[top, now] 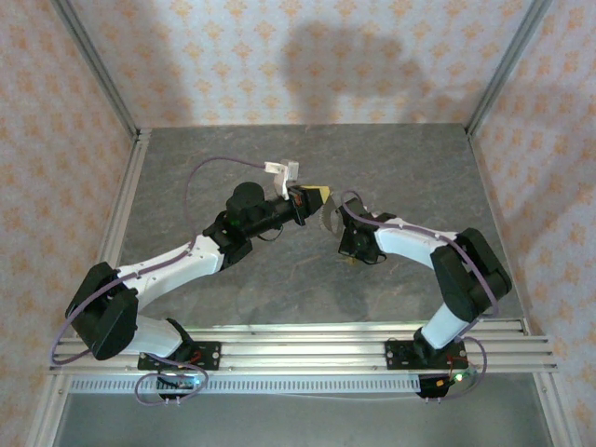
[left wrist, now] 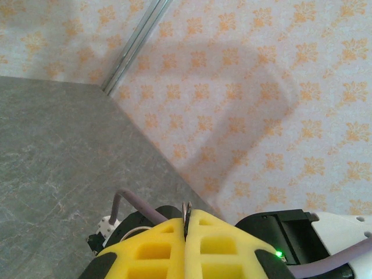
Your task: Put the keys on the keyring
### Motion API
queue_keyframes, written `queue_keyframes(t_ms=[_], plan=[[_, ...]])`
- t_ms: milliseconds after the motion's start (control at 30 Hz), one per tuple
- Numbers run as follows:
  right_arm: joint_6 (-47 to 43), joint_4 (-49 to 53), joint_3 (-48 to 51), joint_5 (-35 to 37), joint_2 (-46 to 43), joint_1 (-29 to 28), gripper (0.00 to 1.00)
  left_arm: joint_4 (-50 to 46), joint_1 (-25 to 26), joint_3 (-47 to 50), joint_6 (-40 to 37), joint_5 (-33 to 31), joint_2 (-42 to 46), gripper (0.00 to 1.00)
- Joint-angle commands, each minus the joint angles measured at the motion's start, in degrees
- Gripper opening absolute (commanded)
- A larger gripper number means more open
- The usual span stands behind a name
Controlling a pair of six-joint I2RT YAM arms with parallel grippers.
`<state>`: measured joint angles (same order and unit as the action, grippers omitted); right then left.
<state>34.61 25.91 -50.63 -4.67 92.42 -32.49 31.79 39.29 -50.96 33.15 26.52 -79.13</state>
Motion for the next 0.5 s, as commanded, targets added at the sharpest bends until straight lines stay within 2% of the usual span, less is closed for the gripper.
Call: queue_keyframes(t_ms=[0,200,233,300,333,467], plan=[[-0.11,2.21,1.12,1.16,-3.21,-0.38,0.0,0.62,0.24,-2.29,-0.8,-0.07,0.2,0.0],[0.28,2.86,1.77,1.34,-6.46,-0.38,0.0,0.4,0.25,-2.36,-0.93,-0.07,0.34,0.0],[0.37,3.12,1.61,1.24,-6.55,-0.38,0.04,0.43,0.26,-2.24,-0.89,-0.07,0.38,0.0],[0.37,3.61,1.23,0.73,-6.47,-0.38,0.28,0.58,0.27,-2.25,-0.85,-0.13,0.38,0.0],[0.38,3.78,1.08,0.51,-6.25,-0.38,0.33,0.63,0.33,-2.21,-0.8,-0.13,0.29,0.0],[0.77,3.98,0.8,-0.1,-4.46,-0.38,0.37,1.1,0.35,-1.95,-0.56,-0.24,0.34,0.0]])
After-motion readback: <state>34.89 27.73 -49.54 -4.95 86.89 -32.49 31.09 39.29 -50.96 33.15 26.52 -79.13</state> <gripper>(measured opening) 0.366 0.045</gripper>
